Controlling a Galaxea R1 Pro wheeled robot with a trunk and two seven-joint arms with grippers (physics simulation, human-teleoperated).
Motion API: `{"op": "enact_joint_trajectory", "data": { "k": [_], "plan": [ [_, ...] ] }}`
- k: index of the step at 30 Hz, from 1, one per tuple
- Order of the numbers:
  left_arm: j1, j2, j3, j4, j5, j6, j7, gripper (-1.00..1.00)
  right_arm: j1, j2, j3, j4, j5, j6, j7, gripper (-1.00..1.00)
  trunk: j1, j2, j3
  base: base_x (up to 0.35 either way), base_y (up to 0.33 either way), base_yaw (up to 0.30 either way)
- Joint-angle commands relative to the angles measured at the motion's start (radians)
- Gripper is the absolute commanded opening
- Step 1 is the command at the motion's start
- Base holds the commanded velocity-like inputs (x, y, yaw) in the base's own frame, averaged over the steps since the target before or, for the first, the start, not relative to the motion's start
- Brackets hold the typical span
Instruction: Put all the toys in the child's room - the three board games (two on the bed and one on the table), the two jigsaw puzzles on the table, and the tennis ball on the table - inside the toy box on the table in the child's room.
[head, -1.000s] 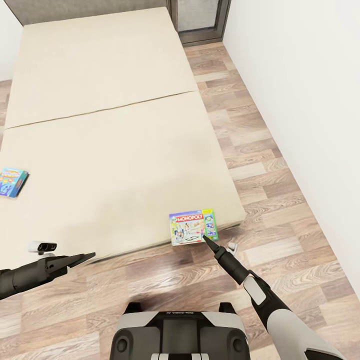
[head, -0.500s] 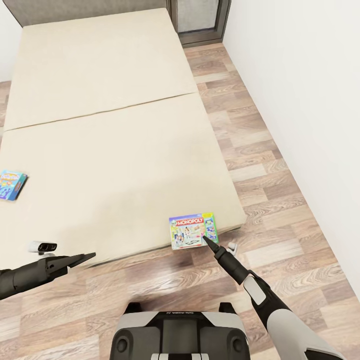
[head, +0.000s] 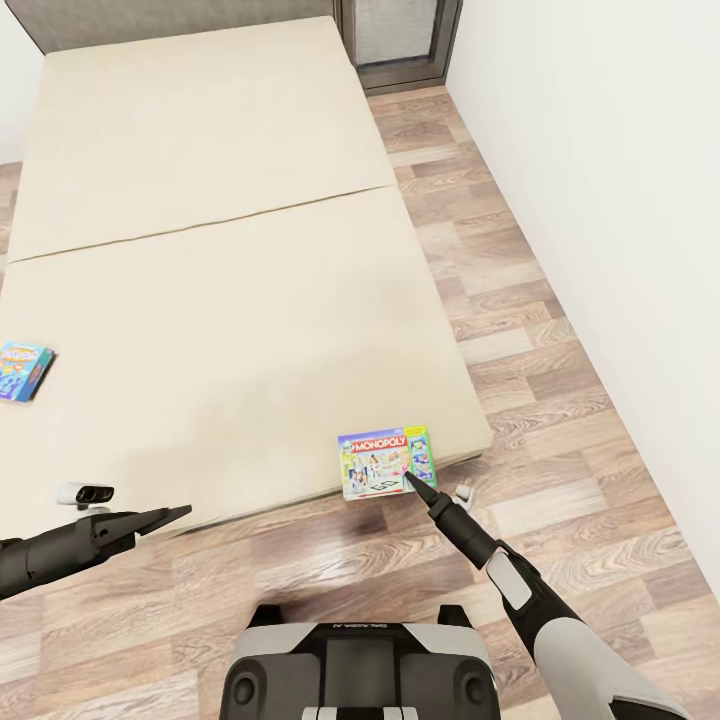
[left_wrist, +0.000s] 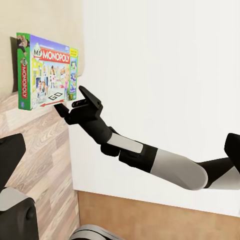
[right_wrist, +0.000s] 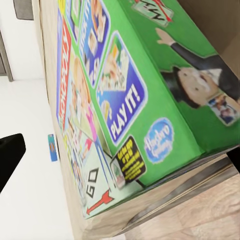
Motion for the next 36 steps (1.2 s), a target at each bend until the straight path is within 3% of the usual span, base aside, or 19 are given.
{"op": "enact_joint_trajectory", "data": {
  "k": [1, 19, 20, 36],
  "plan": [
    [0.0, 0.0, 0.0, 0.0, -0.001, 0.011, -0.004, 1.0, 0.0, 0.001, -0.002, 0.0, -0.003, 0.011, 0.004, 1.0, 0.0, 0.0, 0.0, 0.0, 0.0, 0.0],
    [0.0, 0.0, 0.0, 0.0, -0.001, 0.011, -0.004, 1.0, 0.0, 0.001, -0.002, 0.001, -0.008, 0.014, -0.003, 1.0, 0.0, 0.0, 0.0, 0.0, -0.013, 0.0],
    [0.0, 0.0, 0.0, 0.0, -0.001, 0.011, -0.004, 1.0, 0.0, 0.0, -0.002, 0.0, -0.008, 0.014, -0.003, -1.0, 0.0, 0.0, 0.0, 0.0, -0.023, 0.0],
    [0.003, 0.0, 0.0, 0.0, -0.001, 0.011, -0.004, 1.0, 0.0, 0.0, 0.002, 0.0, -0.007, 0.015, -0.004, -1.0, 0.0, 0.0, 0.0, 0.0, -0.003, 0.0]
  ]
}}
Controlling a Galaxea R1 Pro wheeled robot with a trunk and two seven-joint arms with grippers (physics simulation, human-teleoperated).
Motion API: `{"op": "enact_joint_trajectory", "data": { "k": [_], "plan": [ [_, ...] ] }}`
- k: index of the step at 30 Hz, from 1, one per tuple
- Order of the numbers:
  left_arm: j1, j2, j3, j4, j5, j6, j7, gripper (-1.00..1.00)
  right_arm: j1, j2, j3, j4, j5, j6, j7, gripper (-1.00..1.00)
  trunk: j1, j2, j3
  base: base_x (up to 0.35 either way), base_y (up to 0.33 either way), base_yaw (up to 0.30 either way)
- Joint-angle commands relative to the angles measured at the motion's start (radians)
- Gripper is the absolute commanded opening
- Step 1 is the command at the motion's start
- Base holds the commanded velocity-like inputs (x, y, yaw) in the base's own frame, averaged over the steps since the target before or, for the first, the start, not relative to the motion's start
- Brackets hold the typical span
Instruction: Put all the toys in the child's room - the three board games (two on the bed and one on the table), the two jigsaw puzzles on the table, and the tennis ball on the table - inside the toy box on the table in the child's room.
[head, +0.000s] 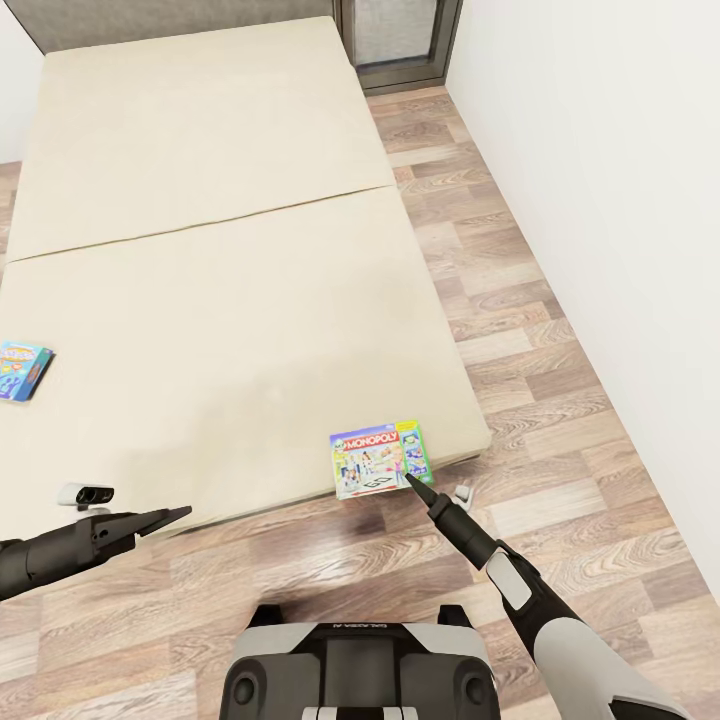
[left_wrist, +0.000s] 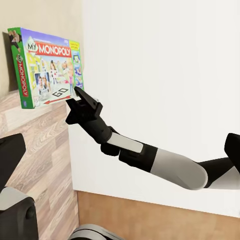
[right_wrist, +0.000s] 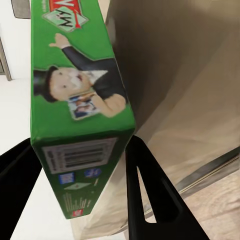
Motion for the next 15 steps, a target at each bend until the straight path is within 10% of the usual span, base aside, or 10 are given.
{"op": "enact_joint_trajectory", "data": {
  "k": [1, 15],
  "plan": [
    [0.0, 0.0, 0.0, 0.0, -0.001, 0.011, -0.004, 1.0, 0.0, 0.001, -0.004, 0.001, -0.004, 0.011, 0.003, -1.0, 0.0, 0.0, 0.0, 0.0, 0.0, 0.0],
    [0.002, 0.0, 0.0, 0.0, -0.001, 0.011, -0.004, 1.0, 0.0, 0.0, -0.001, 0.0, 0.003, 0.011, 0.002, -1.0, -0.019, 0.035, 0.015, 0.0, 0.0, 0.0]
  ]
}}
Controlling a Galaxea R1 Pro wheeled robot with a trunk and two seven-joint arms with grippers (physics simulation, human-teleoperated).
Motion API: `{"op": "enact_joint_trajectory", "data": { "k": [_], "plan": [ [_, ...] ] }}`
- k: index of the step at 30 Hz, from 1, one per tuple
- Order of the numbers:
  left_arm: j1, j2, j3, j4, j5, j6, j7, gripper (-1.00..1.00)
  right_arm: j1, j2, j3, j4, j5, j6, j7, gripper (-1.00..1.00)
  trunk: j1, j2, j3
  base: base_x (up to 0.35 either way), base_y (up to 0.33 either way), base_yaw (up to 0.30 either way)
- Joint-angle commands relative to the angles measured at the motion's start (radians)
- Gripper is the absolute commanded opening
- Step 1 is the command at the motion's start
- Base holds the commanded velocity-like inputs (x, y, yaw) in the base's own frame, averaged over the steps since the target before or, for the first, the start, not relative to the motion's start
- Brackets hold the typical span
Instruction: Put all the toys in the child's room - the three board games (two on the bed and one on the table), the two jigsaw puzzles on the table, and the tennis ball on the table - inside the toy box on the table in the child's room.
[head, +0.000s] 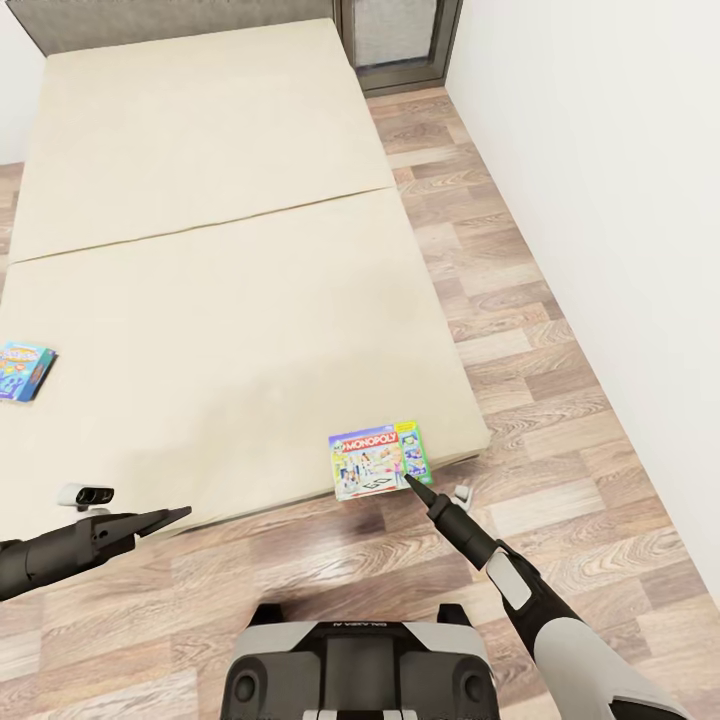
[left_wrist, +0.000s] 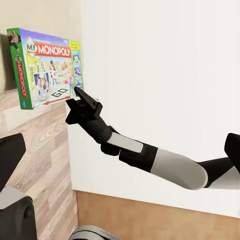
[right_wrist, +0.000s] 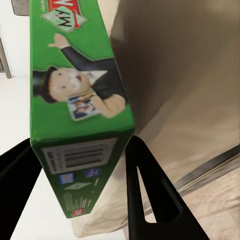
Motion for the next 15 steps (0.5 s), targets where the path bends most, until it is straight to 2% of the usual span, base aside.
{"op": "enact_joint_trajectory", "data": {
  "k": [1, 11, 15],
  "plan": [
    [0.0, 0.0, 0.0, 0.0, -0.001, 0.011, -0.004, 1.0, 0.0, 0.0, -0.003, 0.0, -0.004, 0.01, 0.003, -1.0, -0.004, 0.007, 0.003, 0.0, 0.0, 0.0],
    [0.0, 0.0, 0.001, 0.0, -0.001, 0.011, -0.004, 1.0, 0.0, -0.007, -0.001, -0.005, -0.001, 0.014, -0.001, -1.0, -0.042, 0.077, 0.034, 0.0, 0.0, 0.0],
    [0.0, 0.0, 0.001, 0.0, -0.001, 0.01, -0.004, 1.0, 0.0, -0.009, -0.001, -0.012, 0.001, 0.052, -0.001, -1.0, -0.058, 0.105, 0.047, 0.0, 0.0, 0.0]
  ]
}}
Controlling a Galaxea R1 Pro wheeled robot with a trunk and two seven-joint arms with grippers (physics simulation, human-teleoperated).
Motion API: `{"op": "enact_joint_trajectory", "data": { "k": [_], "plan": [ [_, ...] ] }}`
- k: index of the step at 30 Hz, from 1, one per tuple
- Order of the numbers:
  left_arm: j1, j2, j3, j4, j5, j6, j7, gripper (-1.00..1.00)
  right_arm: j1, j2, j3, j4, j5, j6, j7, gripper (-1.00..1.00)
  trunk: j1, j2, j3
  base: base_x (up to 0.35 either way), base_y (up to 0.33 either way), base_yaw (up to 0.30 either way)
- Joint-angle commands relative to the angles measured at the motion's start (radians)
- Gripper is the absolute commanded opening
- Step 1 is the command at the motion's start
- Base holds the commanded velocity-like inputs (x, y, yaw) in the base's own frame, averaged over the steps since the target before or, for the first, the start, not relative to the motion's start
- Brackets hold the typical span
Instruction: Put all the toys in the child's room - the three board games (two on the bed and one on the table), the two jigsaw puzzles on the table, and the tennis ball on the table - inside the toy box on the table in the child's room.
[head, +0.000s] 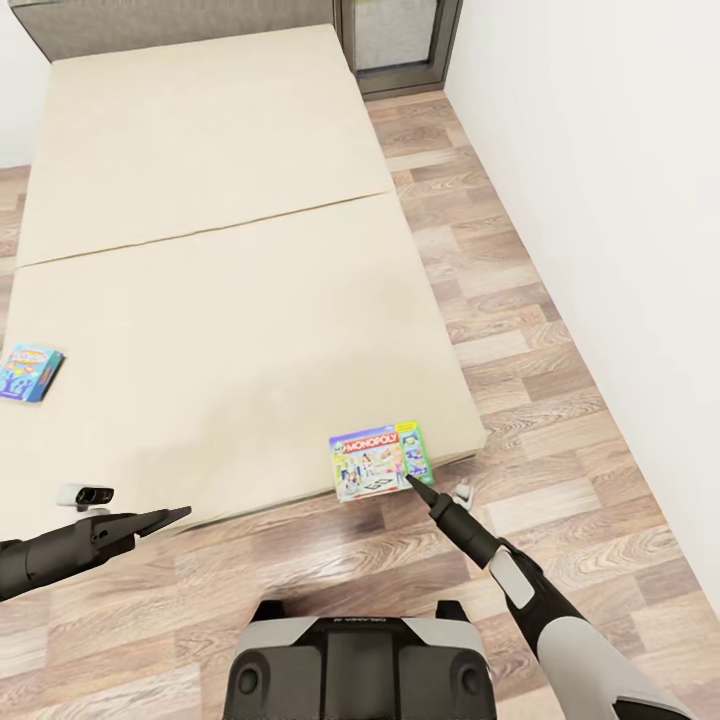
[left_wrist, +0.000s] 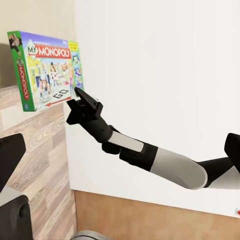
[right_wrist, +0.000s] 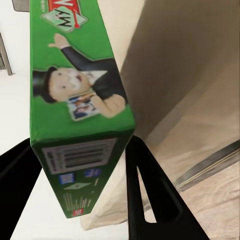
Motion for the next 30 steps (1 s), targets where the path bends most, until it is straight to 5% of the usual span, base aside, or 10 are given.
{"op": "enact_joint_trajectory", "data": {
  "k": [1, 12, 30],
  "plan": [
    [0.0, 0.0, 0.0, 0.0, -0.001, 0.01, -0.004, 1.0, 0.0, 0.0, -0.004, -0.002, -0.002, 0.032, 0.003, -1.0, -0.004, 0.007, 0.003, 0.0, 0.0, 0.0],
    [0.0, 0.001, 0.0, 0.0, -0.001, 0.009, -0.004, 1.0, -0.001, -0.005, 0.0, -0.02, 0.001, 0.21, 0.006, -1.0, -0.046, 0.084, 0.037, 0.0, 0.0, 0.0],
    [0.0, 0.002, 0.006, 0.0, -0.001, 0.006, -0.004, 1.0, 0.0, -0.011, 0.007, -0.148, 0.019, 0.345, 0.015, -1.0, -0.115, 0.21, 0.094, 0.0, 0.0, 0.0]
  ]
}}
